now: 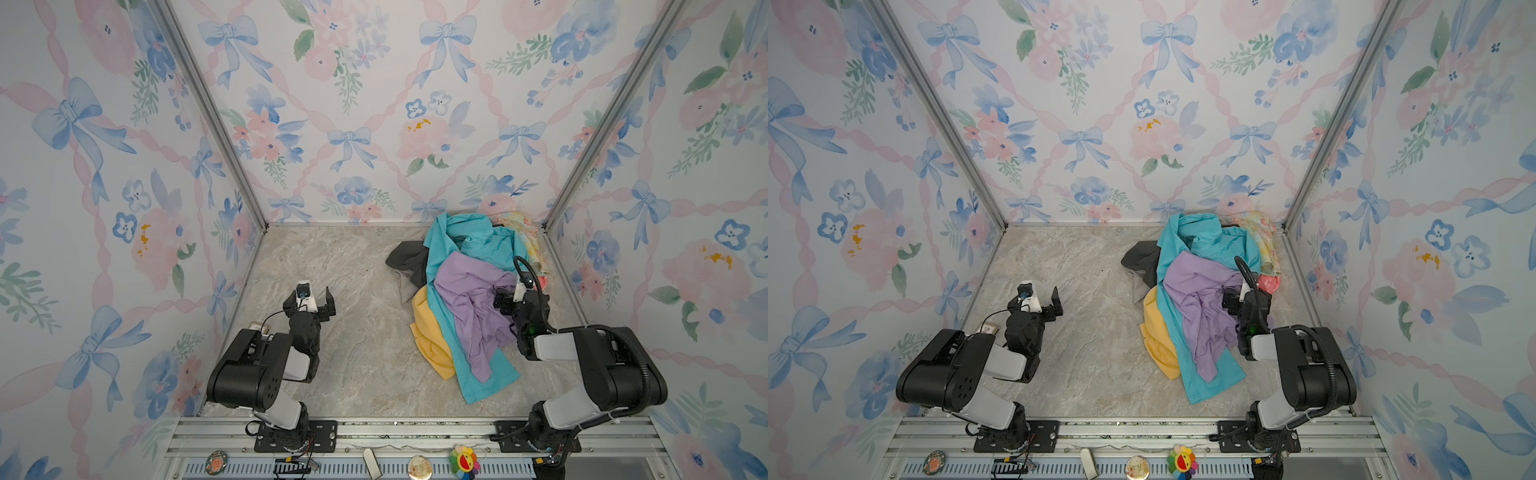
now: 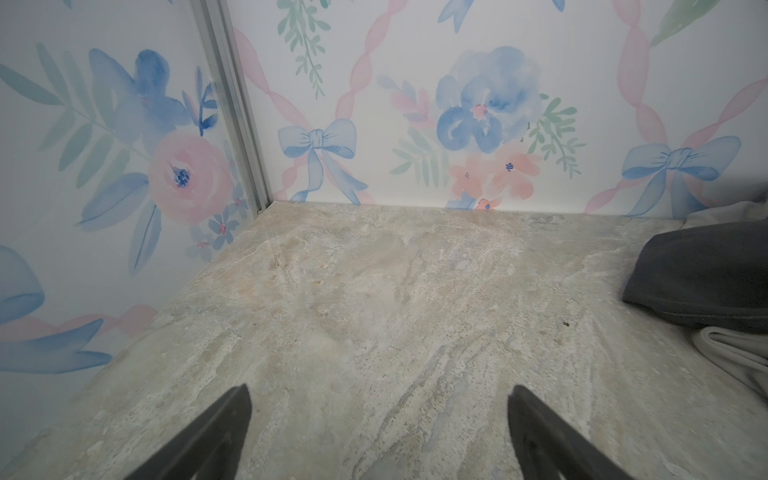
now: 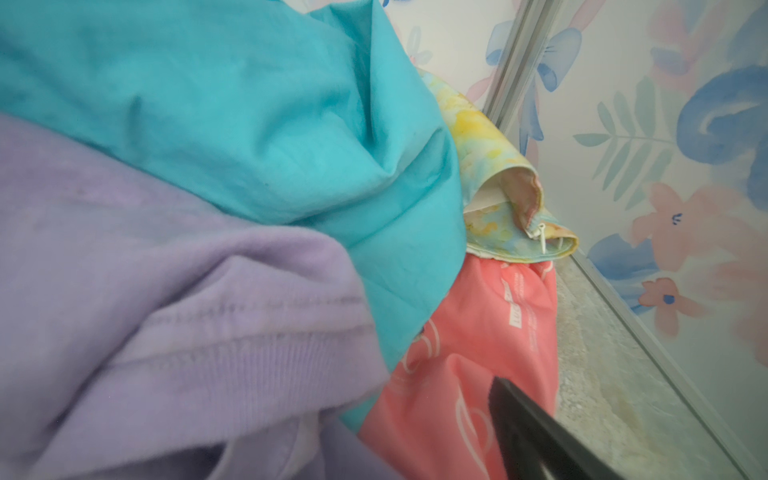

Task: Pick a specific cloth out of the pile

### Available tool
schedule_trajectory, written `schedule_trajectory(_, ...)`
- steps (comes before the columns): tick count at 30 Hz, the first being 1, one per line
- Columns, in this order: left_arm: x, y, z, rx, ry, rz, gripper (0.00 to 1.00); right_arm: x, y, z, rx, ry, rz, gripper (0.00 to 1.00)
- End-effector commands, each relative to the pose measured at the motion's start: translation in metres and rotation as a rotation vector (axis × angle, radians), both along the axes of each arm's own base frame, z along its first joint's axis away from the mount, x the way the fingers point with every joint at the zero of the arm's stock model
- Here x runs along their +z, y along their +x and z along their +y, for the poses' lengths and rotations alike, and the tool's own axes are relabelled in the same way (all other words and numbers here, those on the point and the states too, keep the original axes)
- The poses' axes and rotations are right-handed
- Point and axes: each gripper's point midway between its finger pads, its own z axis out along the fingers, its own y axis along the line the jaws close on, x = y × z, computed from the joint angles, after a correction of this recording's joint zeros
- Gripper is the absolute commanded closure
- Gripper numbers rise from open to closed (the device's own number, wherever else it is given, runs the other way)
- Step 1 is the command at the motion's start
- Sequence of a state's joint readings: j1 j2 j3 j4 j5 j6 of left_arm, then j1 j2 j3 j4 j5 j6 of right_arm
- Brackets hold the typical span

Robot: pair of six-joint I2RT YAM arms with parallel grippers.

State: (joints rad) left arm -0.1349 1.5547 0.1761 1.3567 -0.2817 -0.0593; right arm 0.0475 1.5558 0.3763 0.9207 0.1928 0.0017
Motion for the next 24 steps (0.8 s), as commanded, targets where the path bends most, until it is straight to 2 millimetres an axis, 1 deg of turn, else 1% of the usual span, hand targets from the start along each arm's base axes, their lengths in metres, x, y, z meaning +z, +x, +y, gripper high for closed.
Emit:
schedule_trajectory(1, 0.006, -0.002, -0.004, -0.008, 0.018, -0.021, 0.02, 0.008, -0.002, 0.004, 0.024, 0.037, -0.042, 0.03)
schedule_trajectory(8, 0.008, -0.005, -0.008, -0.006, 0.035, -0.031, 0.02, 0.013, -0.005, 0.005, 0.030, 0.039, -0.064, 0.03)
schedule_trajectory(11, 0.011, -0.005, -0.005, 0.012, 0.032, -0.038, 0.02, 0.015, -0.008, 0.005, 0.033, 0.041, -0.078, 0.03)
schedule_trajectory(14, 0.016, -0.003, -0.004, 0.021, 0.030, -0.032, 0.02, 0.022, -0.007, 0.007, 0.043, 0.035, -0.071, 0.03)
schedule_trajectory(20, 0.019, 0.003, -0.008, 0.031, 0.054, 0.005, 0.02, 0.033, -0.008, 0.005, 0.024, 0.040, -0.005, 0.03)
schedule_trajectory(24, 0.032, 0.007, -0.018, 0.047, 0.111, 0.010, 0.02, 0.046, -0.014, -0.005, -0.041, 0.043, -0.006, 0.03)
